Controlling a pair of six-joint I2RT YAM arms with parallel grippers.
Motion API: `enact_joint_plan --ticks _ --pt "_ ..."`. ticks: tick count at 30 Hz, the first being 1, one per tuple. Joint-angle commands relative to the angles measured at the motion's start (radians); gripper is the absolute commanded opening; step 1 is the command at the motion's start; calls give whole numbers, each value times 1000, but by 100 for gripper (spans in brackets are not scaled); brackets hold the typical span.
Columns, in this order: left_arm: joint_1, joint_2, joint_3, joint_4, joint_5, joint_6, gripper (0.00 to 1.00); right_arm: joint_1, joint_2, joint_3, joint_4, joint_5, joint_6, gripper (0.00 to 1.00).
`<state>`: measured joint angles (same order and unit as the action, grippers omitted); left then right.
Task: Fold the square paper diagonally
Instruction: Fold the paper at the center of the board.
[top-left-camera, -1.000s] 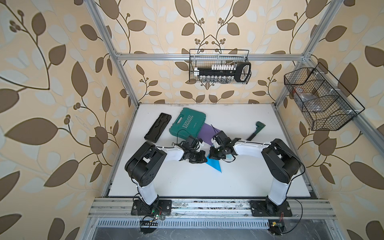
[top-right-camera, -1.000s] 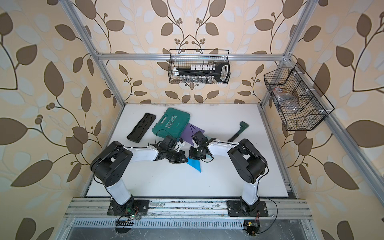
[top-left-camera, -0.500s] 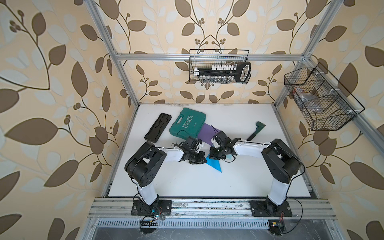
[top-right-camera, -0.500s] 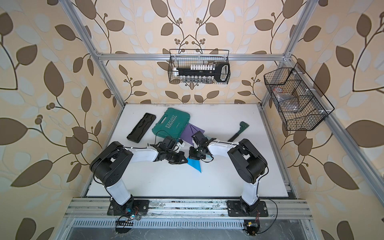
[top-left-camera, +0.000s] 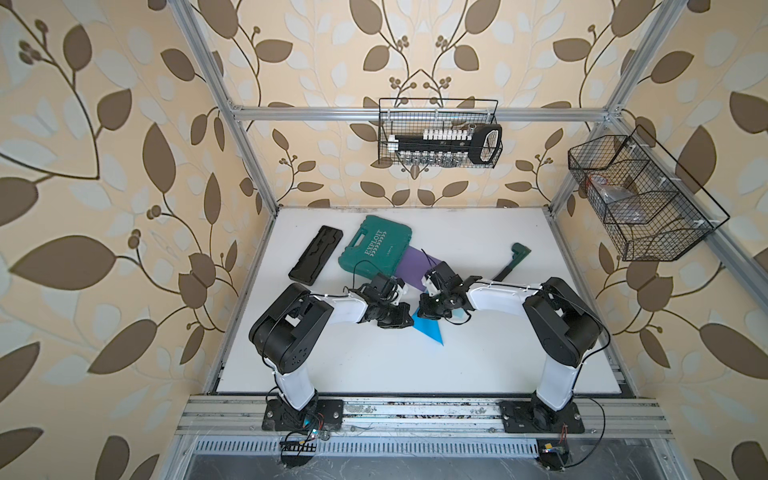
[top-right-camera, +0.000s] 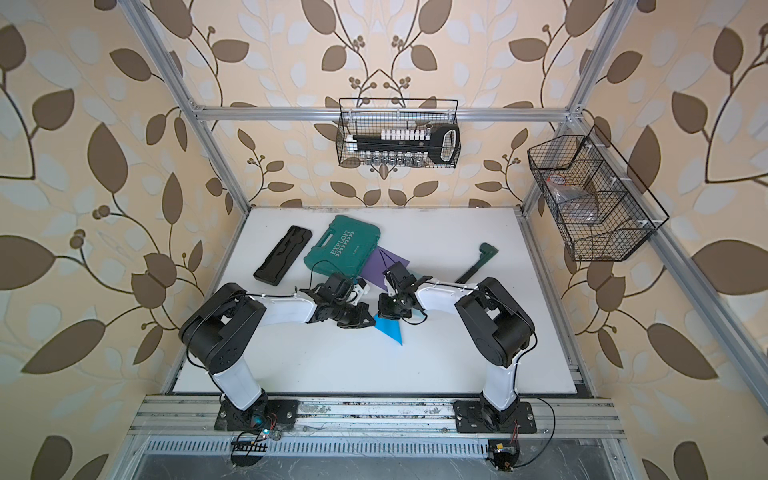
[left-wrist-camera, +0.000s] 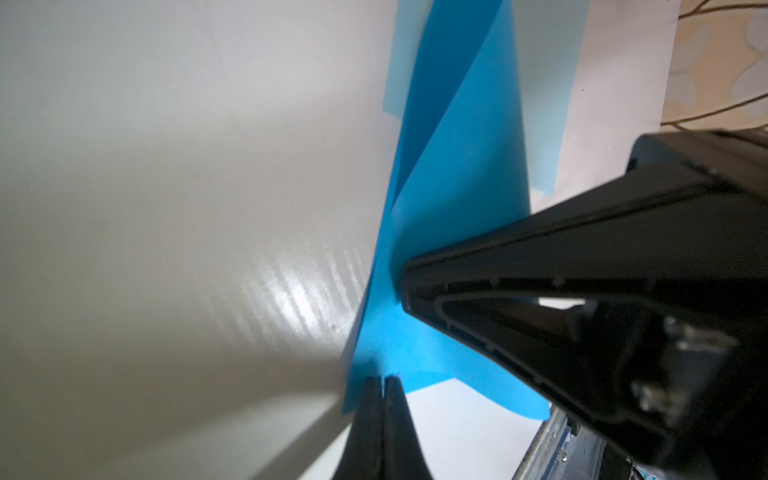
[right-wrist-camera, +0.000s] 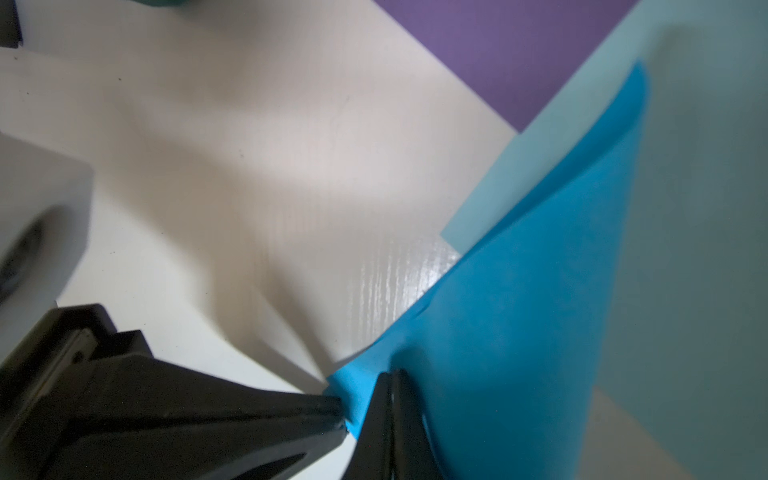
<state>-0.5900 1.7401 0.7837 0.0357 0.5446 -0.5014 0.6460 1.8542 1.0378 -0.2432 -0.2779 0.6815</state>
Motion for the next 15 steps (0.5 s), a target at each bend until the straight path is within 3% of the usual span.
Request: enact_joint_plan --ticks 1,15 --pt "-6 -10 -9 -63 -52 3 0 7 1 -19 -69 11 -32 3" --pt "-6 4 -1 -71 -69 3 0 7 -12 -33 -83 -10 -81 3"
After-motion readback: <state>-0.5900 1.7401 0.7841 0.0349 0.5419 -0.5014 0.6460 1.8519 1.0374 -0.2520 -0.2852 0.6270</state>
